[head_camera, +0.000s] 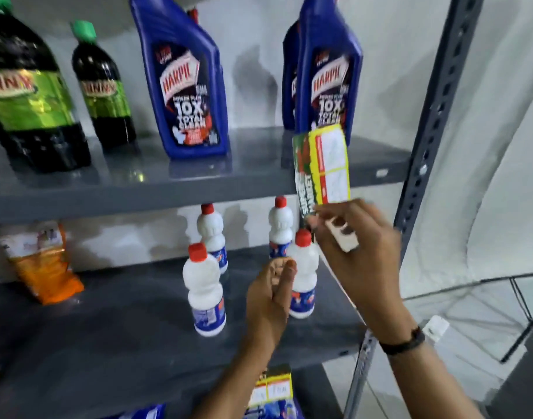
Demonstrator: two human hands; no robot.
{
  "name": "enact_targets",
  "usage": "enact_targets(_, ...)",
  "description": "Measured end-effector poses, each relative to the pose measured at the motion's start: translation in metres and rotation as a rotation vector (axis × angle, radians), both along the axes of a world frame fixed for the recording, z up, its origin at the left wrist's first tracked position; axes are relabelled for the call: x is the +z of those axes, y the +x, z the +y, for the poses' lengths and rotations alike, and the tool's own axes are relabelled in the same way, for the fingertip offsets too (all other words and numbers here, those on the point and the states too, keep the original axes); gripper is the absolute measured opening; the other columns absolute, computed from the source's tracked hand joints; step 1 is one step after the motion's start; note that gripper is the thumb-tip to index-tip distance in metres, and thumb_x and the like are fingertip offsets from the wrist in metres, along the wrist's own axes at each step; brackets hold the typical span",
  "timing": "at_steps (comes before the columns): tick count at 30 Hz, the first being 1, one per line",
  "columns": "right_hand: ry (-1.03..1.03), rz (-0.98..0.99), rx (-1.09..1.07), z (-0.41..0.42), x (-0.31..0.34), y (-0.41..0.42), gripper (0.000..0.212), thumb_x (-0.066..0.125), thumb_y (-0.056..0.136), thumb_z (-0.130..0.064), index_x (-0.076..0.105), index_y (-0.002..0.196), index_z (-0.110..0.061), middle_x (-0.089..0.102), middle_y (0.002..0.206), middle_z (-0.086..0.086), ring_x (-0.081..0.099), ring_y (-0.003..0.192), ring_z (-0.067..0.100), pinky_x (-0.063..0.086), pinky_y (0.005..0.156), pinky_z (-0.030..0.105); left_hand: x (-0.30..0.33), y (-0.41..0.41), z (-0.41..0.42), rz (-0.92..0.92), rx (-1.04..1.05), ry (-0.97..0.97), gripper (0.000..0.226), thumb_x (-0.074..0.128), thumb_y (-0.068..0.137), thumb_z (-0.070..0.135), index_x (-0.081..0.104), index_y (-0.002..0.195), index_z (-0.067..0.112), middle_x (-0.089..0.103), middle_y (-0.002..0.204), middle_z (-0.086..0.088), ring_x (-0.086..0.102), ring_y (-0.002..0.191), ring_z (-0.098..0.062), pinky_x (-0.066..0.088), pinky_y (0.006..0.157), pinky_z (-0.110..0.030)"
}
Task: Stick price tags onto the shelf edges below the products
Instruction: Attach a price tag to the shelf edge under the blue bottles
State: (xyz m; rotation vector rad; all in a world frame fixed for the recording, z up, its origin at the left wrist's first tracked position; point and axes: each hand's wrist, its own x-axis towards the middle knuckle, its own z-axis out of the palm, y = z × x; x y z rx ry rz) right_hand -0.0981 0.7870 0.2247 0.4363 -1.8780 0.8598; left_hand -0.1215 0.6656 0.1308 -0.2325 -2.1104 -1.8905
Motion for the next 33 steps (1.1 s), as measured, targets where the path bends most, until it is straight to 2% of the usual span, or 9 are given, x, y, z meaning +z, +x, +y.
enact_targets(2,0.03,0.197,-0.084,0.005,0.038,-0.005,0.02,0.064,0.085,-0.029,0.067,0.081,-0.01,0.07,0.08,0.007,0.059,0.069,0.026,0.046,0.064,0.037,0.022,-0.003,0.008,0.076,-0.045,0.028,0.041,0.049,0.077,0.058,0.063,0.097,0.026,0.07,0.096,0.003,0.063,0.083,0.006,0.045,0.071,-0.002)
enact_targets(5,0.097,0.285,-0.132,0.007,0.077,-0.016,0.025,0.061,0.086,-0.037,0.069,0.092,-0.013,0.069,0.092,0.007,0.059,0.085,0.029,0.04,0.076,0.028,0.05,-0.003,0.019,0.139,-0.073,0.052,0.036,0.042,0.071,0.064,0.059,0.089,0.038,0.068,0.096,0.012,0.062,0.088,0.002,0.046,0.077,-0.007)
enact_targets(8,0.292,0.057,-0.104,0.008,0.1,-0.038,0.038,0.056,0.082,-0.051,0.065,0.105,-0.022,0.066,0.106,0.0,0.055,0.104,0.022,0.041,0.084,0.033,0.069,-0.007,0.029,0.225,-0.059,0.078,0.035,0.042,0.077,0.061,0.06,0.082,0.032,0.068,0.075,0.017,0.062,0.079,0.0,0.048,0.074,-0.014)
enact_targets(11,0.398,-0.175,0.043,0.009,0.108,-0.055,0.04,0.056,0.079,-0.056,0.067,0.098,-0.022,0.07,0.102,-0.004,0.059,0.094,0.012,0.048,0.08,0.027,0.079,-0.009,0.037,0.276,-0.017,0.11,0.019,0.045,0.092,0.039,0.06,0.082,0.033,0.069,0.069,0.021,0.065,0.078,-0.001,0.049,0.077,-0.018)
enact_targets(15,0.275,-0.318,0.2,0.009,0.112,-0.059,0.02,0.067,0.078,-0.041,0.066,0.078,-0.022,0.065,0.08,-0.007,0.059,0.075,0.003,0.043,0.058,0.008,0.086,-0.013,0.038,0.287,-0.006,0.166,0.029,0.042,0.097,0.019,0.06,0.08,0.034,0.067,0.064,0.018,0.065,0.067,0.001,0.048,0.065,-0.006)
enact_targets(19,0.231,-0.327,0.201,0.008,0.112,-0.058,0.02,0.067,0.079,-0.039,0.065,0.078,-0.019,0.065,0.081,-0.004,0.062,0.077,0.009,0.046,0.06,0.014,0.085,-0.011,0.034,0.311,0.004,0.133,0.025,0.041,0.097,0.018,0.062,0.085,0.017,0.064,0.064,0.014,0.063,0.063,0.001,0.046,0.063,-0.006)
enact_targets(24,0.186,-0.324,0.19,0.008,0.108,-0.054,0.02,0.065,0.081,-0.038,0.061,0.083,-0.018,0.065,0.089,-0.003,0.063,0.082,0.013,0.048,0.063,0.014,0.087,-0.001,0.032,0.317,0.1,0.034,0.03,0.043,0.097,0.025,0.055,0.074,0.039,0.063,0.058,0.03,0.063,0.068,0.006,0.047,0.06,-0.006)
enact_targets(29,0.013,-0.305,0.273,0.011,0.103,-0.044,0.015,0.066,0.081,-0.033,0.061,0.078,-0.019,0.065,0.078,-0.009,0.064,0.071,0.004,0.048,0.061,0.013,0.088,0.011,0.024,0.428,0.196,-0.047,0.024,0.039,0.088,0.043,0.057,0.079,0.029,0.067,0.078,0.018,0.065,0.077,0.004,0.054,0.063,-0.015)
enact_targets(33,-0.101,-0.313,0.4,0.018,0.089,-0.032,0.01,0.07,0.073,-0.032,0.062,0.076,-0.026,0.069,0.079,-0.005,0.067,0.072,0.004,0.053,0.063,0.015,0.09,0.014,0.008,0.427,0.26,0.003,0.023,0.045,0.086,0.046,0.056,0.077,0.028,0.068,0.078,0.017,0.066,0.076,-0.001,0.053,0.058,-0.017)
